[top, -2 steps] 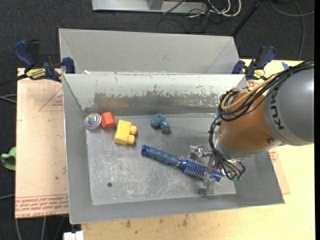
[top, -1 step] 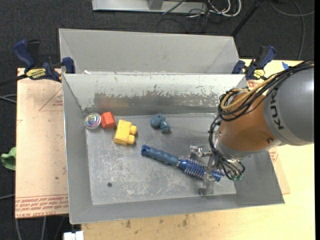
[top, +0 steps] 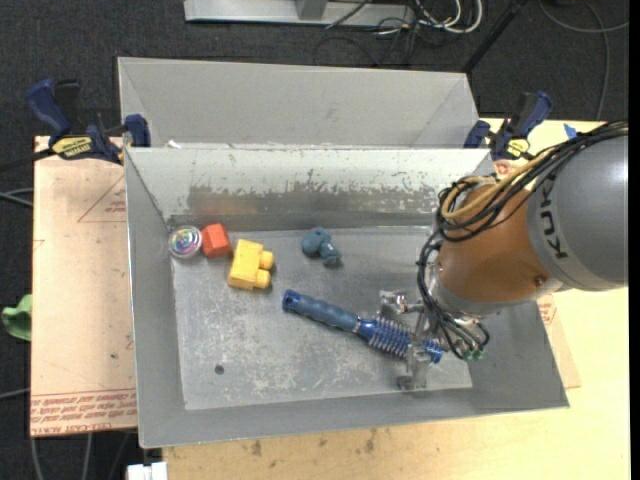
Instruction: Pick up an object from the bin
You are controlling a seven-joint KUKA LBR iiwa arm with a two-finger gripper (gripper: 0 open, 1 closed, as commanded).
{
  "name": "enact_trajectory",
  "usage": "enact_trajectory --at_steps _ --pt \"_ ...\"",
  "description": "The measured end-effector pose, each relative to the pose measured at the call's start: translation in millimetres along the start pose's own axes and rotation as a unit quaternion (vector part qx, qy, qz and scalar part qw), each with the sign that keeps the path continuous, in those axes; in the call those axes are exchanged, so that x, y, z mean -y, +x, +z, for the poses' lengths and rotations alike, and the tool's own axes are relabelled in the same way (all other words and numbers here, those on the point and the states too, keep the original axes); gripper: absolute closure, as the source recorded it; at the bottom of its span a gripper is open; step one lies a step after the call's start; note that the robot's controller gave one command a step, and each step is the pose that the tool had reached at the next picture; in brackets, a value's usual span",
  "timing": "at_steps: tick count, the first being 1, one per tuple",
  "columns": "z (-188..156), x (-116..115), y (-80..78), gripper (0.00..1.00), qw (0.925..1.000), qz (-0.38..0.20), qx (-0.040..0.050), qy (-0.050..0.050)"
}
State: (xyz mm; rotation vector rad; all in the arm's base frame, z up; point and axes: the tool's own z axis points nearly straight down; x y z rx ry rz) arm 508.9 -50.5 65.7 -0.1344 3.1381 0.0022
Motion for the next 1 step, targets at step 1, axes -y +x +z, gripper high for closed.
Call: enact_trajectory --at_steps 1 --pt "-0.4 0.2 -1.4 1.0 1.0 0.0 0.002 0.0"
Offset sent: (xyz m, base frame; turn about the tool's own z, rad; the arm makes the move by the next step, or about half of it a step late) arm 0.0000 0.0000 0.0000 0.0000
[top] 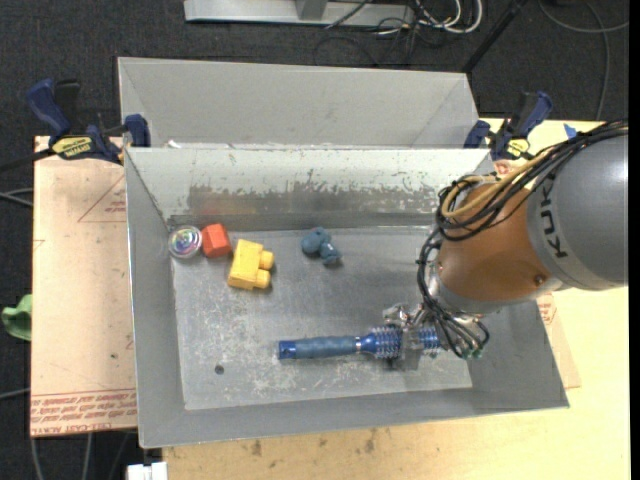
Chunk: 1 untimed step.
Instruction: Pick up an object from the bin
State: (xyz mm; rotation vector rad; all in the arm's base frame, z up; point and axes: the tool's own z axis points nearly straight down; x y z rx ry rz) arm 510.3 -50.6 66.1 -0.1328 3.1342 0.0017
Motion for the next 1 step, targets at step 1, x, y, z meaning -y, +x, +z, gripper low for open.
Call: enact_trajectory --at_steps 1 --pt "-15.6 0.0 -0.2 1.0 1.0 0.0 -0.0014 0.0"
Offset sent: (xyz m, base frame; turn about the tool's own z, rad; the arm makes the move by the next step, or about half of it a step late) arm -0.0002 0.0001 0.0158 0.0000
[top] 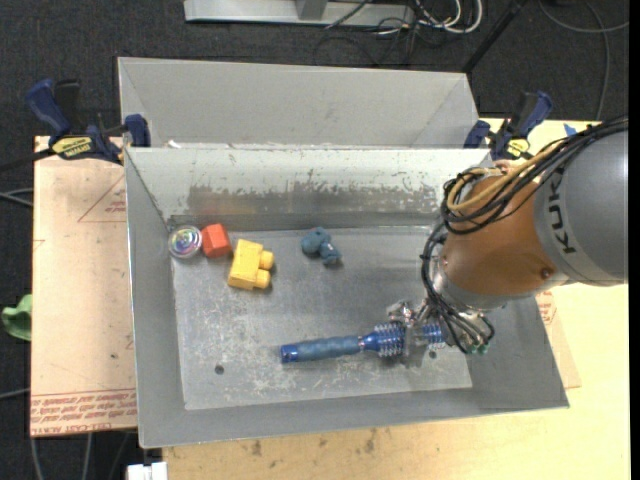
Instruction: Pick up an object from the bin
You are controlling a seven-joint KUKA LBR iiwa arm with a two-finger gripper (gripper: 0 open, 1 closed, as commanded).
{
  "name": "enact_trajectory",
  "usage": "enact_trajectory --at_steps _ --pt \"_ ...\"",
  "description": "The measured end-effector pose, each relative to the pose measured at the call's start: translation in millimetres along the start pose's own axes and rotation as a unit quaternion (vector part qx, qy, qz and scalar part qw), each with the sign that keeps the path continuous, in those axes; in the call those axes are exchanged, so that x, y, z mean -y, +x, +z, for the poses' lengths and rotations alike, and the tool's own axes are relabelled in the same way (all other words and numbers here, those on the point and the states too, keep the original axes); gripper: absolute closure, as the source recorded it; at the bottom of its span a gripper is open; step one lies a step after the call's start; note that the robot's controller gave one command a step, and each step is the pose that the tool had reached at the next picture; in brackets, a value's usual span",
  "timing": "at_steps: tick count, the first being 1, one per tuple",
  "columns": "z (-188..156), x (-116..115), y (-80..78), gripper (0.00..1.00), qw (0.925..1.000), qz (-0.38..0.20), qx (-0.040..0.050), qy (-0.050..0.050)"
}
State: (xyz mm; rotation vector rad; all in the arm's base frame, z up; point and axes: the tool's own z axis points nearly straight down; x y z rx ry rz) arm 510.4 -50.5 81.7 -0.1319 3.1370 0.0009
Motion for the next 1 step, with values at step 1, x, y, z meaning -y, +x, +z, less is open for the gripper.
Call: enact_trajectory --at_steps 1 --pt "-86.4 -0.2 -2.5 1.0 1.0 0.001 0.0034 0.001"
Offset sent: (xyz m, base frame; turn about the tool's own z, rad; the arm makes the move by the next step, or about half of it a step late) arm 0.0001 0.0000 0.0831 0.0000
